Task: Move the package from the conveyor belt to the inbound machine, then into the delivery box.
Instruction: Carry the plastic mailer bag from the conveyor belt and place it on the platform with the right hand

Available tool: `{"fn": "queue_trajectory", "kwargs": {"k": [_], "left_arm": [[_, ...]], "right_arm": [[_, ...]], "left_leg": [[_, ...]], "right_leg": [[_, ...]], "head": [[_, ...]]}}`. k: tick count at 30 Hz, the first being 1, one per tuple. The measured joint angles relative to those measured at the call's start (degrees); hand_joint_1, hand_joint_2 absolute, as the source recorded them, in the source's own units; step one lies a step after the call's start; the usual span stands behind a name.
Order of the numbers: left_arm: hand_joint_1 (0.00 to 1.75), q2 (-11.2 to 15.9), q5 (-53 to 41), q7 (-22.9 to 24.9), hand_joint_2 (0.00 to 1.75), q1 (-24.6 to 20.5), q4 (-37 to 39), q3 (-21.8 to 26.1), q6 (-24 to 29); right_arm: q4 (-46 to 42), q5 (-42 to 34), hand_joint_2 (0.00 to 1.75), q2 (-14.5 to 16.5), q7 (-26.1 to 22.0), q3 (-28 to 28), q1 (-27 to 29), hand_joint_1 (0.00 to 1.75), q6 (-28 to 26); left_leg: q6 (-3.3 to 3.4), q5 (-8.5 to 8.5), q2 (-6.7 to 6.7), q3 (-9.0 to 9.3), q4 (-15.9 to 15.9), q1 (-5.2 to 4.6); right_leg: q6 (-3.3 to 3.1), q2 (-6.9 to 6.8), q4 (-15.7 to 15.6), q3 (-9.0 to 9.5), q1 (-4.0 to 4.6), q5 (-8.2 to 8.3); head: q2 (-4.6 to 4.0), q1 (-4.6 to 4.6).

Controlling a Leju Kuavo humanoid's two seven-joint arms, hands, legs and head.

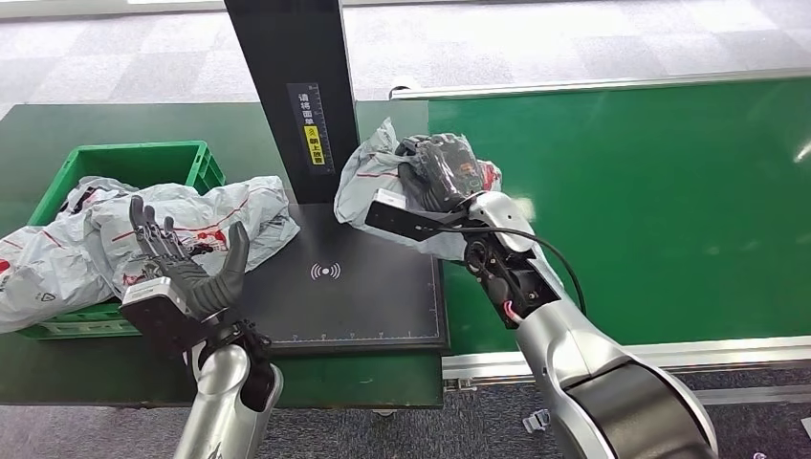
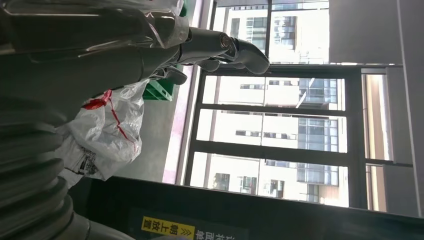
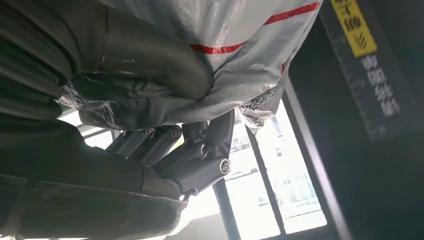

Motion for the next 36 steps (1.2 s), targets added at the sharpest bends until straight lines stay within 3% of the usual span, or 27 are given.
{"fn": "queue_trajectory", "kwargs": {"k": [6,9,12,15,19,28,29,32,33,36], "left_arm": [[0.0,0.1,-0.6,0.0,1.75,0.3,-1.2,-1.3,1.4],[0.0,0.2,-0.6,0.0,1.75,0.5,-1.5,-1.5,1.4],[0.0,0.2,-0.4,0.0,1.75,0.6,-1.7,-1.6,1.3],[0.0,0.2,-0.4,0.0,1.75,0.6,-2.2,-2.1,1.4],[0.0,0.4,-0.3,0.0,1.75,0.8,-2.4,-2.9,1.3],[0.0,1.2,0.0,0.0,1.75,1.6,-2.4,-3.2,1.2],[0.0,1.4,0.0,0.0,1.75,1.6,-2.4,-3.1,1.2],[0.0,1.6,0.0,0.0,1.75,1.6,-2.4,-3.1,1.2],[0.0,1.7,0.0,0.0,1.75,1.6,-2.4,-3.1,1.2],[0.0,2.1,0.1,0.0,1.75,1.5,-2.4,-3.0,1.1]], "right_arm": [[2.0,7.3,1.75,1.9,2.5,4.6,-1.0,1.75,4.0],[2.7,9.4,1.75,3.5,-1.2,8.4,0.0,1.75,6.8],[0.9,5.4,1.75,5.4,-6.2,14.8,3.3,1.75,8.1],[-0.8,-0.3,1.75,6.7,-4.0,22.9,5.6,1.75,8.9],[-0.9,-2.3,1.75,7.3,-3.8,30.6,6.6,1.75,11.7],[0.0,-2.5,1.75,7.1,-2.3,41.0,7.6,1.75,16.2],[0.1,-2.7,1.75,7.2,-1.8,41.5,7.8,1.64,15.9],[0.2,-3.2,1.75,7.2,-0.7,42.4,7.8,0.33,15.5],[0.3,-3.5,1.75,7.2,-0.3,42.6,7.8,0.0,15.4],[0.5,-5.8,1.75,7.2,1.8,42.8,7.9,0.0,15.1]], "left_leg": [[0.0,0.0,0.02,0.02,0.0,0.01],[-0.01,0.0,0.05,0.02,0.0,0.01],[-0.02,-0.02,0.1,0.01,0.0,0.02],[-0.03,-0.02,0.07,-0.01,0.0,0.02],[-0.02,-0.02,0.06,0.0,0.0,0.01],[-0.02,-0.02,0.09,0.09,0.0,0.01],[-0.03,-0.02,0.09,0.09,0.0,0.02],[-0.03,-0.02,0.1,0.1,0.0,0.02],[-0.03,-0.02,0.1,0.1,0.0,0.02],[-0.02,-0.02,0.11,0.11,0.0,0.02]], "right_leg": [[0.0,0.0,0.0,0.0,0.01,0.0],[-0.01,0.01,0.0,-0.01,0.02,-0.01],[-0.01,0.04,0.0,-0.05,0.02,-0.02],[-0.01,0.02,0.0,-0.07,0.02,-0.06],[0.0,0.01,0.0,-0.03,0.01,-0.07],[-0.01,0.03,0.0,0.0,0.01,-0.04],[-0.01,0.03,0.0,-0.01,0.02,-0.04],[-0.02,0.03,0.0,-0.01,0.02,-0.05],[-0.02,0.04,0.0,-0.01,0.02,-0.05],[-0.02,0.04,0.0,0.0,0.02,-0.05]], "head": [[-0.01,-0.01],[0.0,-0.01],[0.0,-0.02],[-0.01,-0.01],[0.0,0.0],[0.0,-0.01],[0.0,-0.01],[0.01,-0.01],[0.01,-0.01],[0.01,-0.01]]}}
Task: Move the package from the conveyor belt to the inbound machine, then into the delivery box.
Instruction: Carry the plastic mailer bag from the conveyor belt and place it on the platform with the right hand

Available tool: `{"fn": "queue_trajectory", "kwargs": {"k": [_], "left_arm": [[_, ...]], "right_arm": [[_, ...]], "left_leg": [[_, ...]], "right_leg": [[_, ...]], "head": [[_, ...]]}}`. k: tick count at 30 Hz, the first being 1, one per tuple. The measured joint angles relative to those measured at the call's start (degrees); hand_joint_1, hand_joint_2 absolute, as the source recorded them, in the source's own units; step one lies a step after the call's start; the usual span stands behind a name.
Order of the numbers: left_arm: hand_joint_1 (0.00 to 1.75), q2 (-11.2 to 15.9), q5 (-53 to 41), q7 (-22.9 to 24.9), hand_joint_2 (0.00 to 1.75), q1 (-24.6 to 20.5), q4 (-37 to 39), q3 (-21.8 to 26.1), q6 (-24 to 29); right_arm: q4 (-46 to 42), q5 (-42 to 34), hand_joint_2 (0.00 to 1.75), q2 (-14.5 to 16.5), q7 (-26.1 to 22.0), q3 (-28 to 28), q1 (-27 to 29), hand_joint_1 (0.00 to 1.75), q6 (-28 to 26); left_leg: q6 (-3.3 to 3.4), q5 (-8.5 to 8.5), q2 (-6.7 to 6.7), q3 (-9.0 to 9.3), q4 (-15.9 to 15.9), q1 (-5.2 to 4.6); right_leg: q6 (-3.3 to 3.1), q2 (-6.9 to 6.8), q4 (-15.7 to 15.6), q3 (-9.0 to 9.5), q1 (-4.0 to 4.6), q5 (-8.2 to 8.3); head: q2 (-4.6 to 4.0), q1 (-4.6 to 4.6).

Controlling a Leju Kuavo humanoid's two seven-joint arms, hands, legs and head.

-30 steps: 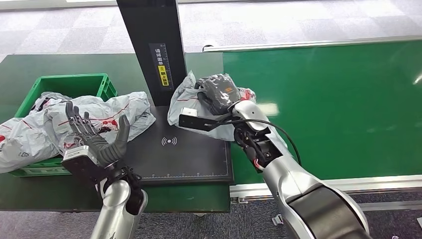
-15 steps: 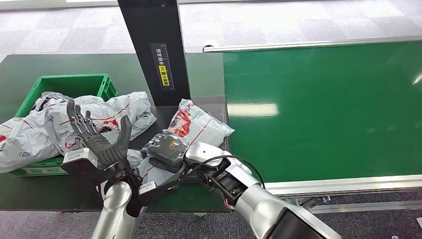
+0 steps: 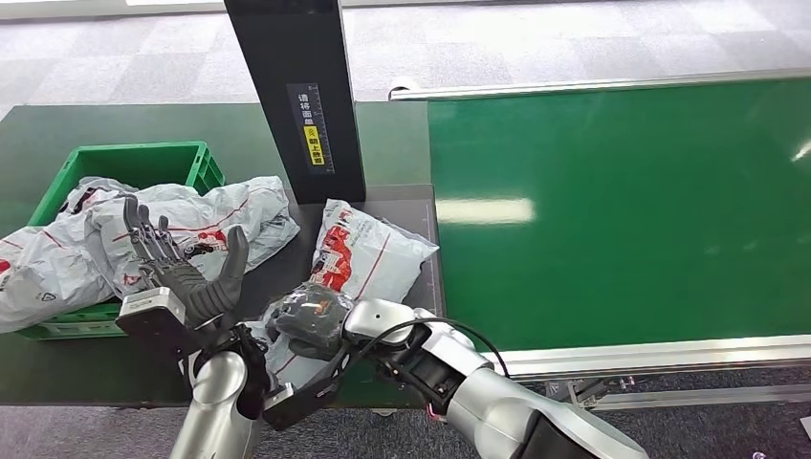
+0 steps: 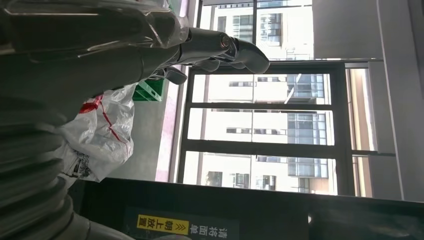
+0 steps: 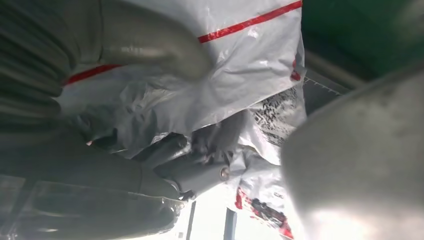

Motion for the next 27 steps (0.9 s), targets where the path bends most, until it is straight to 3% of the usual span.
{"fn": "queue_trajectory", "kwargs": {"k": [5,11,20,23,27], "left_arm": [[0.0,0.2,0.3,0.0,1.75,0.0,0.0,-0.1,-0.3],[0.0,-0.4,0.4,0.0,1.75,0.3,0.0,-0.3,-0.2],[0.0,-0.5,0.4,0.0,1.75,0.3,0.0,-0.1,-0.2],[0.0,-0.6,0.4,0.0,1.75,0.3,0.0,-0.1,-0.2],[0.0,-0.6,0.3,0.0,1.75,0.3,0.0,-0.1,-0.4]], "right_arm": [[0.9,-7.1,1.75,-0.1,-0.5,-2.6,0.0,0.0,-2.0],[1.4,-17.4,1.75,-0.7,-4.9,-11.9,0.0,0.0,-7.0],[1.1,-20.5,1.75,-1.3,-6.7,-19.8,0.4,0.0,-7.5],[0.7,-23.8,1.75,-1.4,-7.9,-21.6,0.7,0.0,-6.0],[-1.4,-35.7,1.75,-2.0,-11.4,-28.0,1.7,0.0,0.7]], "left_leg": [[0.0,0.0,-0.03,0.01,0.0,-0.01],[0.0,0.0,-0.04,0.01,0.0,-0.01],[0.0,0.0,-0.04,0.01,0.0,0.0],[0.0,0.0,-0.04,0.01,0.0,0.0],[0.0,0.0,-0.07,0.01,0.0,-0.01]], "right_leg": [[0.0,-0.01,0.0,0.03,-0.01,0.01],[0.01,-0.01,0.0,0.05,-0.01,0.01],[0.0,-0.01,0.0,0.04,0.0,0.01],[0.0,-0.01,0.0,0.04,-0.01,0.01],[0.01,-0.02,0.0,0.04,-0.01,0.01]], "head": [[-0.01,0.0],[0.0,0.0],[0.0,0.01],[0.0,0.01],[-0.01,0.01]]}}
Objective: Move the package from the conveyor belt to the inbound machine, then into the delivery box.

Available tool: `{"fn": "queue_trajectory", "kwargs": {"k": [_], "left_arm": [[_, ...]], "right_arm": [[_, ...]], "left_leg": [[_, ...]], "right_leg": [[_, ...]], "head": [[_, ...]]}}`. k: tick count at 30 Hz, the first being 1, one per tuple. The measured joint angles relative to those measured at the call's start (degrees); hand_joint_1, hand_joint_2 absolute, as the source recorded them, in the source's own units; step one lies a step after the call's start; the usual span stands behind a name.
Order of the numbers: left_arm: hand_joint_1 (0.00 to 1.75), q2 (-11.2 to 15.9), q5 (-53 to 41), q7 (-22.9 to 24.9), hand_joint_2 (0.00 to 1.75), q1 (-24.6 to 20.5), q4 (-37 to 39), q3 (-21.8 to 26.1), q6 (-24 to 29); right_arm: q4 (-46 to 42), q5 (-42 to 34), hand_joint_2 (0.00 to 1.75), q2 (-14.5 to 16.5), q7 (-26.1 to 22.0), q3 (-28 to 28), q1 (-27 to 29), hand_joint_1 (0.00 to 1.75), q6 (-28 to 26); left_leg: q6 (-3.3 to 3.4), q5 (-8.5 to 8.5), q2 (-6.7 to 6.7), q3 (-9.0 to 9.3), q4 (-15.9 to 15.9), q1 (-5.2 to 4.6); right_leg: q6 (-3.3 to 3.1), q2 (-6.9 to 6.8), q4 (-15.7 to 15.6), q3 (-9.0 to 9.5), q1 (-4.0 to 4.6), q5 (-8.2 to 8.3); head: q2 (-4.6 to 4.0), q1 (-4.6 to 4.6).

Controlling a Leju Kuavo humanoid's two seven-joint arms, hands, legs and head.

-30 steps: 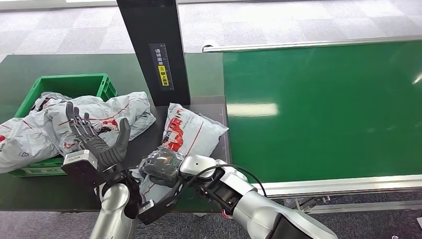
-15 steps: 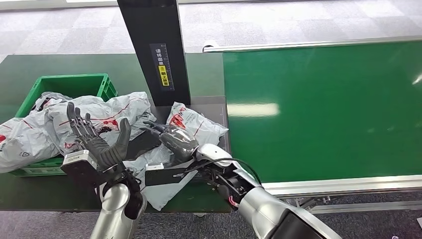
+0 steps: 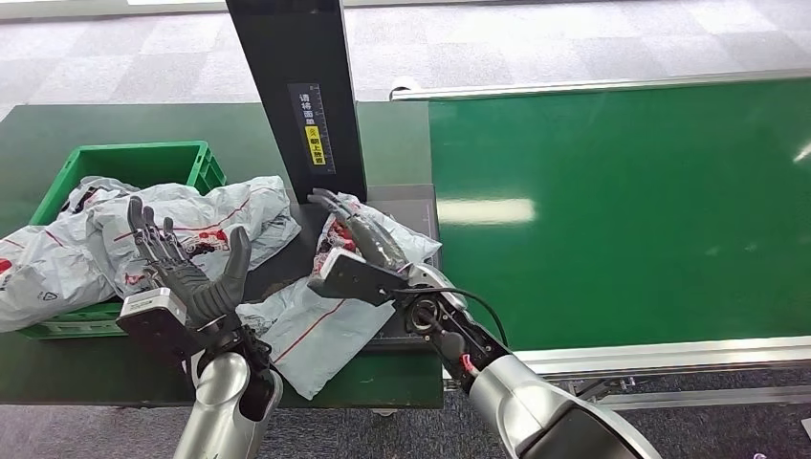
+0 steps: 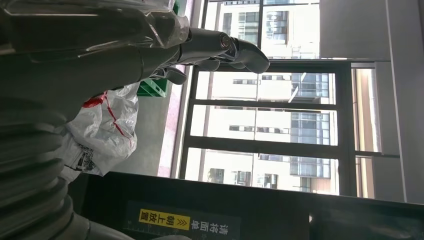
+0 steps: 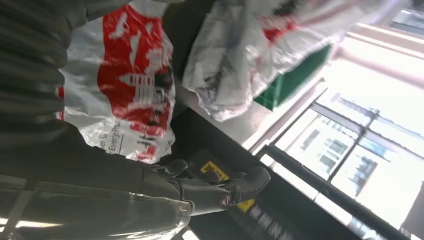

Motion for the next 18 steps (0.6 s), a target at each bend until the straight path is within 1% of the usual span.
{"fn": "queue_trajectory", "kwargs": {"k": [4,7,9,12,13,14,16,18], "left_arm": [[0.0,0.0,0.0,0.0,1.75,0.0,0.4,0.0,-0.9],[0.0,0.0,-0.1,0.0,1.75,-0.2,1.4,-0.1,-2.1],[0.0,0.0,-0.1,0.0,1.75,-0.3,2.4,-0.2,-3.0],[0.0,0.0,0.0,0.0,1.75,-0.5,3.7,-0.3,-4.4],[0.0,0.0,0.1,0.0,1.75,-0.6,4.1,-0.3,-4.7],[0.0,0.1,0.1,0.0,1.75,-0.7,4.4,-0.2,-4.8],[0.0,0.2,0.0,0.0,1.75,-0.8,5.0,0.0,-5.0],[0.0,0.3,-0.6,0.2,1.75,-1.0,5.9,0.1,-5.3]], "right_arm": [[-3.4,-8.9,1.75,-1.2,-2.0,-7.5,1.0,0.0,6.5],[-6.4,-15.2,1.75,-2.1,-0.9,-12.5,1.9,0.0,10.7],[-7.7,-22.9,1.75,-2.4,2.7,-16.3,2.5,0.0,16.6],[-8.1,-38.8,1.75,-2.7,12.3,-22.9,3.2,0.0,29.8],[-8.0,-43.6,1.75,-2.8,15.4,-25.2,3.3,0.0,33.1],[-7.9,-47.1,1.75,-2.8,17.7,-27.2,3.3,0.0,35.0],[-7.6,-49.9,1.75,-3.0,19.4,-30.1,3.3,0.0,34.8],[-7.7,-48.2,1.75,-3.4,17.8,-31.3,3.4,0.0,31.6]], "left_leg": [[0.0,0.0,0.01,0.01,0.0,0.0],[0.0,0.0,0.01,0.01,0.0,0.0],[0.0,0.0,0.01,0.01,0.0,0.0],[0.0,0.0,0.01,0.0,0.0,0.0],[0.0,0.0,0.01,0.0,0.0,0.0],[0.0,0.0,0.0,0.0,0.0,0.0],[0.0,0.0,0.01,-0.01,0.0,0.0],[0.0,0.0,0.04,-0.01,0.0,0.0]], "right_leg": [[0.0,0.0,0.0,0.0,0.0,0.0],[0.0,0.0,0.0,-0.01,0.0,0.0],[0.0,0.0,0.0,-0.01,0.0,0.0],[0.0,0.0,0.0,-0.01,0.0,0.0],[0.0,0.0,0.0,-0.01,0.0,0.0],[0.0,0.0,0.0,0.0,0.0,0.0],[0.0,0.0,0.0,0.0,0.0,0.0],[0.0,0.01,0.0,-0.01,0.0,0.01]], "head": [[0.0,-0.01],[0.0,-0.02],[0.01,-0.02],[0.01,-0.01],[0.01,-0.02],[0.01,-0.01],[0.01,-0.02],[0.01,-0.02]]}}
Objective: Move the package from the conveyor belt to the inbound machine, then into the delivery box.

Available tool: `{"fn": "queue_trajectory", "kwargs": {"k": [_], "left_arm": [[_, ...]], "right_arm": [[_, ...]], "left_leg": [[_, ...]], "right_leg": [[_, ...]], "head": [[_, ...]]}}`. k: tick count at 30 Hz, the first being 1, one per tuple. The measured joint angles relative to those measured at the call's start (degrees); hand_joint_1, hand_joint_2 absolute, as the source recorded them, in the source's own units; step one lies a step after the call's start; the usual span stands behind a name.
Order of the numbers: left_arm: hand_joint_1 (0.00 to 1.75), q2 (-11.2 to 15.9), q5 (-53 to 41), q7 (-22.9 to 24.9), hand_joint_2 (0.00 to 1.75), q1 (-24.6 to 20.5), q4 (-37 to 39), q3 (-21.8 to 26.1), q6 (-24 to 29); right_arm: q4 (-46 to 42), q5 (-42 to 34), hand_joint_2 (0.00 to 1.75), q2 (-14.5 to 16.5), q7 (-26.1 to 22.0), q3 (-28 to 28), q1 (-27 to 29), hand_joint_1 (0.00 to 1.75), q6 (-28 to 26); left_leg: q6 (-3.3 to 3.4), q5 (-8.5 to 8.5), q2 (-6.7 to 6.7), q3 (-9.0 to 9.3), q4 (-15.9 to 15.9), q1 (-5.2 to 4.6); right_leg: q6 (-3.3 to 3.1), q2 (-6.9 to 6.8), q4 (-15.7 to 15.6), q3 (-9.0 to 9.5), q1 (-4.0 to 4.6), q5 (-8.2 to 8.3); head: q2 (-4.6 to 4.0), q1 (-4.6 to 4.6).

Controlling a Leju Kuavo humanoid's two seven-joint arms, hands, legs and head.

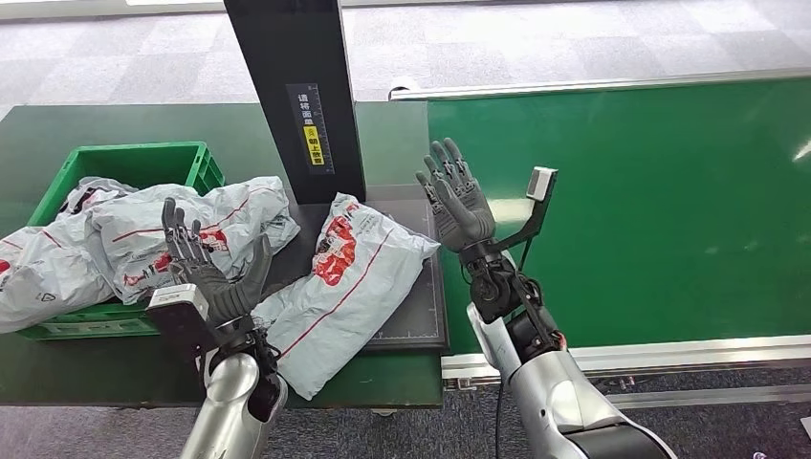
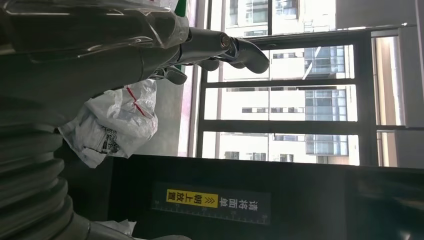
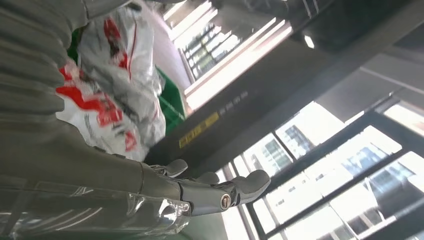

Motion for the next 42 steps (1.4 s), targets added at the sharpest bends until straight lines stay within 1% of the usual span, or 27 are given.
{"fn": "queue_trajectory", "kwargs": {"k": [4,8,9,12,14,17,19,23,25,27,29,31,33,34,35,37,38,39,42], "left_arm": [[0.0,0.4,-2.9,2.1,1.75,-0.3,2.1,0.2,-0.8],[0.0,0.7,-4.5,3.7,1.75,-0.6,3.9,0.3,-1.8],[0.0,0.8,-5.4,4.7,1.75,-0.8,4.6,0.3,-2.5],[0.0,1.1,-9.9,8.8,1.75,-1.6,8.0,0.3,-4.6],[0.0,1.3,-12.5,10.4,1.75,-2.1,10.5,0.3,-5.1],[0.0,1.6,-16.1,12.7,1.75,-3.0,13.8,0.0,-5.2],[0.0,1.8,-21.0,15.9,1.75,-4.0,16.3,-0.8,-5.1],[0.0,1.9,-32.3,22.9,1.75,-6.7,22.6,-3.1,-6.5],[0.0,1.9,-37.2,27.4,1.75,-8.3,26.0,-4.1,-7.1],[0.0,1.9,-42.4,32.4,1.75,-10.1,29.3,-5.0,-6.3],[0.0,1.7,-46.9,36.1,1.75,-11.7,32.2,-5.4,-5.1],[0.0,1.5,-49.7,38.0,1.75,-12.8,34.4,-5.5,-4.6],[0.0,1.3,-50.9,38.2,1.75,-13.5,35.8,-5.3,-5.2],[0.17,1.2,-51.0,37.8,1.75,-13.7,36.2,-5.1,-5.9],[0.52,1.1,-51.0,37.3,1.75,-13.9,36.5,-4.8,-6.7],[1.34,0.9,-50.7,36.0,1.75,-14.1,37.0,-4.2,-8.0],[1.59,0.8,-50.5,35.4,1.75,-14.2,37.1,-3.9,-8.3],[1.67,0.7,-50.4,34.8,1.75,-14.1,37.2,-3.6,-8.5],[1.71,0.5,-50.1,33.3,1.75,-14.1,37.3,-2.7,-8.6]], "right_arm": [[-3.1,5.1,1.75,-0.5,-4.1,-0.1,0.4,0.0,-8.9],[-6.9,7.3,1.75,-0.9,-5.0,0.0,1.0,0.0,-13.0],[-8.0,9.1,1.75,-1.0,-5.8,0.3,1.4,0.0,-15.3],[-12.6,17.3,1.75,-1.3,-7.9,1.9,3.1,0.0,-25.3],[-15.3,20.3,1.75,-1.6,-7.7,3.0,4.2,0.0,-28.8],[-18.2,22.3,1.75,-1.7,-7.3,4.2,5.4,0.0,-30.8],[-19.8,23.9,1.75,-1.9,-7.3,4.8,6.1,0.0,-32.2],[-23.3,27.5,1.75,-2.2,-7.2,5.9,7.7,0.0,-34.1],[-24.8,28.7,1.75,-2.4,-7.0,6.1,8.4,0.0,-34.3],[-25.8,29.6,1.75,-2.6,-6.9,6.1,9.0,0.0,-34.1],[-26.4,30.3,1.75,-2.6,-6.8,6.1,9.4,0.0,-33.8],[-26.9,30.8,1.75,-2.6,-6.8,6.1,9.7,0.0,-33.4],[-27.2,31.1,1.75,-2.7,-6.8,6.0,9.8,0.0,-32.9],[-27.3,31.2,1.75,-2.7,-6.8,6.0,9.9,0.0,-32.6],[-27.3,31.2,1.75,-2.7,-6.8,6.0,9.9,0.0,-32.4],[-27.5,31.3,1.75,-2.8,-6.8,6.0,10.0,0.0,-32.1],[-27.5,31.3,1.75,-2.9,-6.8,6.0,10.0,0.0,-32.0],[-27.5,31.4,1.75,-2.9,-6.8,6.0,10.1,0.0,-31.8],[-27.8,31.6,1.75,-3.0,-6.8,5.9,10.3,0.0,-31.7]], "left_leg": [[0.0,0.0,-0.02,0.0,0.0,0.0],[0.0,0.0,0.03,0.0,0.0,0.0],[0.0,0.0,0.0,0.0,0.0,0.0],[0.0,0.0,0.0,-0.01,0.0,0.0],[0.0,-0.01,0.07,0.0,0.0,0.0],[0.0,-0.01,0.05,0.0,0.0,0.0],[0.0,0.0,0.01,0.0,0.0,0.0],[0.0,0.0,-0.01,0.0,0.0,0.0],[0.0,0.0,-0.02,0.0,0.0,0.0],[0.0,0.0,-0.03,0.02,0.0,0.0],[0.01,-0.01,-0.02,0.08,0.0,0.0],[0.01,-0.01,-0.02,0.16,0.0,0.0],[0.01,-0.01,-0.03,0.23,0.0,0.0],[0.01,-0.01,-0.04,0.27,0.0,0.0],[0.01,-0.01,-0.04,0.31,0.0,0.0],[0.01,-0.01,-0.05,0.38,0.0,0.0],[0.01,-0.01,-0.05,0.41,0.0,0.0],[0.01,-0.01,-0.05,0.43,0.0,0.0],[0.02,0.0,-0.05,0.49,0.0,-0.01]], "right_leg": [[0.0,0.0,0.0,-0.01,0.0,0.0],[0.0,0.02,0.0,-0.02,0.0,0.0],[0.0,0.0,0.0,-0.02,0.0,0.0],[0.0,0.0,0.0,-0.01,0.0,0.0],[0.0,0.06,0.0,-0.02,0.0,0.0],[0.0,0.06,0.0,-0.03,0.0,0.0],[0.0,0.03,0.0,-0.03,0.0,0.0],[0.0,0.02,0.0,-0.01,0.0,0.0],[0.0,0.02,0.0,0.0,0.0,0.0],[0.0,0.01,0.0,0.05,-0.01,0.01],[0.0,0.01,0.0,0.12,-0.01,0.01],[0.0,0.01,0.0,0.19,0.0,0.0],[0.0,0.0,0.0,0.26,0.0,0.0],[0.0,0.0,0.0,0.3,0.0,0.0],[-0.01,0.0,0.0,0.35,0.0,0.0],[-0.01,-0.01,0.0,0.43,0.0,-0.01],[-0.01,-0.02,0.0,0.47,0.0,-0.01],[-0.01,-0.02,0.0,0.5,-0.01,0.0],[0.0,-0.03,0.0,0.57,-0.01,0.0]], "head": [[-0.01,0.0],[-0.01,0.01],[-0.01,0.01],[0.0,0.02],[0.0,0.02],[-0.01,0.01],[-0.01,0.01],[-0.01,0.01],[-0.01,0.01],[0.0,0.01],[0.0,-0.01],[0.0,0.0],[0.0,0.01],[0.0,0.0],[0.0,0.0],[0.0,-0.01],[0.0,0.0],[-0.01,0.01],[-0.01,0.01]]}}
